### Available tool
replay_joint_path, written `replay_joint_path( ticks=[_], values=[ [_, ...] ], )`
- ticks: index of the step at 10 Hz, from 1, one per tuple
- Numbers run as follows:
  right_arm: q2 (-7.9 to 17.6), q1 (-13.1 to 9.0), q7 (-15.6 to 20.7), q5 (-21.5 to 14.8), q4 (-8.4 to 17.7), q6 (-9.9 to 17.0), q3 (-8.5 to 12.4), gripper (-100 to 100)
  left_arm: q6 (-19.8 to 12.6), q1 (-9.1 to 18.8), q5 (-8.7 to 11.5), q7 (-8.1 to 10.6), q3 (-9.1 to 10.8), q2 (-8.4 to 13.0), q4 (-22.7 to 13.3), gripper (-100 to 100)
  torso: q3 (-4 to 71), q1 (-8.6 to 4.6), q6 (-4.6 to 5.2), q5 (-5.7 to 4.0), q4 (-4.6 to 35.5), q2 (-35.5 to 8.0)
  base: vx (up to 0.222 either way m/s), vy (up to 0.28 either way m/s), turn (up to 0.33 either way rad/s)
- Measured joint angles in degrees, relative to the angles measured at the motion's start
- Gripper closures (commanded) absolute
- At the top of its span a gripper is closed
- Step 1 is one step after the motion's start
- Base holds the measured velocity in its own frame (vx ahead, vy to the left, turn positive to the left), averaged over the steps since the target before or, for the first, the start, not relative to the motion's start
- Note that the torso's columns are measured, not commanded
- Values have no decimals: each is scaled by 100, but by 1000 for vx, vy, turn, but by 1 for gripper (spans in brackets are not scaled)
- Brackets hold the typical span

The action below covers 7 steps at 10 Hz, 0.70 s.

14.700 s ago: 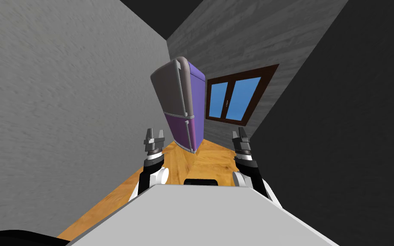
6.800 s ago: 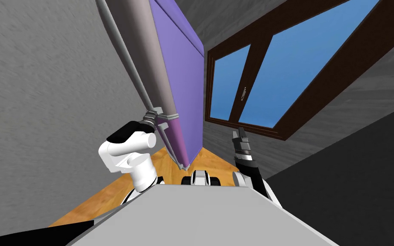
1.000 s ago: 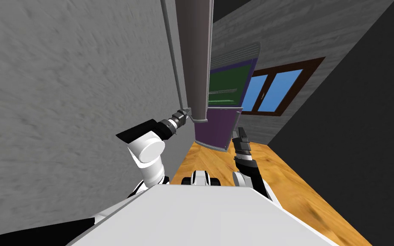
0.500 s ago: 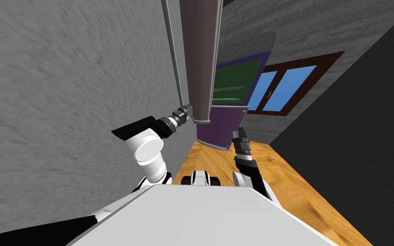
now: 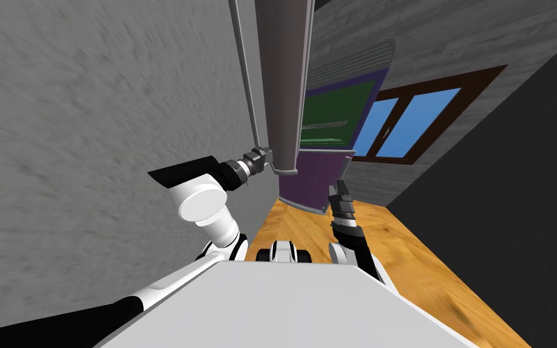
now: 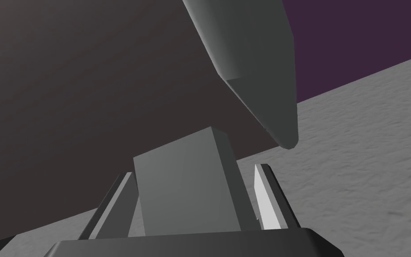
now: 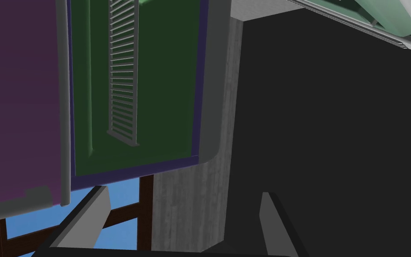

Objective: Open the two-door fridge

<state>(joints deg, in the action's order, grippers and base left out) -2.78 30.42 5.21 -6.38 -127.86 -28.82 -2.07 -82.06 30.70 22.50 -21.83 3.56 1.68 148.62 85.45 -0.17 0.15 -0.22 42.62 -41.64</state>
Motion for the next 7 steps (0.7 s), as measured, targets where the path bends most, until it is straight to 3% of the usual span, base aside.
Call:
replay_joint_path(
  ticks=[4,7],
  values=[
    [0,0,0,0,0,0,0,0,-437,267,89,-38,155,-141,24,-100,9,-16,-1,-10,26,-8,6,-5,22],
    [0,0,0,0,0,0,0,0,-470,378,34,-37,137,-157,-116,-100,27,-33,7,-20,36,6,0,1,2]
  ],
)
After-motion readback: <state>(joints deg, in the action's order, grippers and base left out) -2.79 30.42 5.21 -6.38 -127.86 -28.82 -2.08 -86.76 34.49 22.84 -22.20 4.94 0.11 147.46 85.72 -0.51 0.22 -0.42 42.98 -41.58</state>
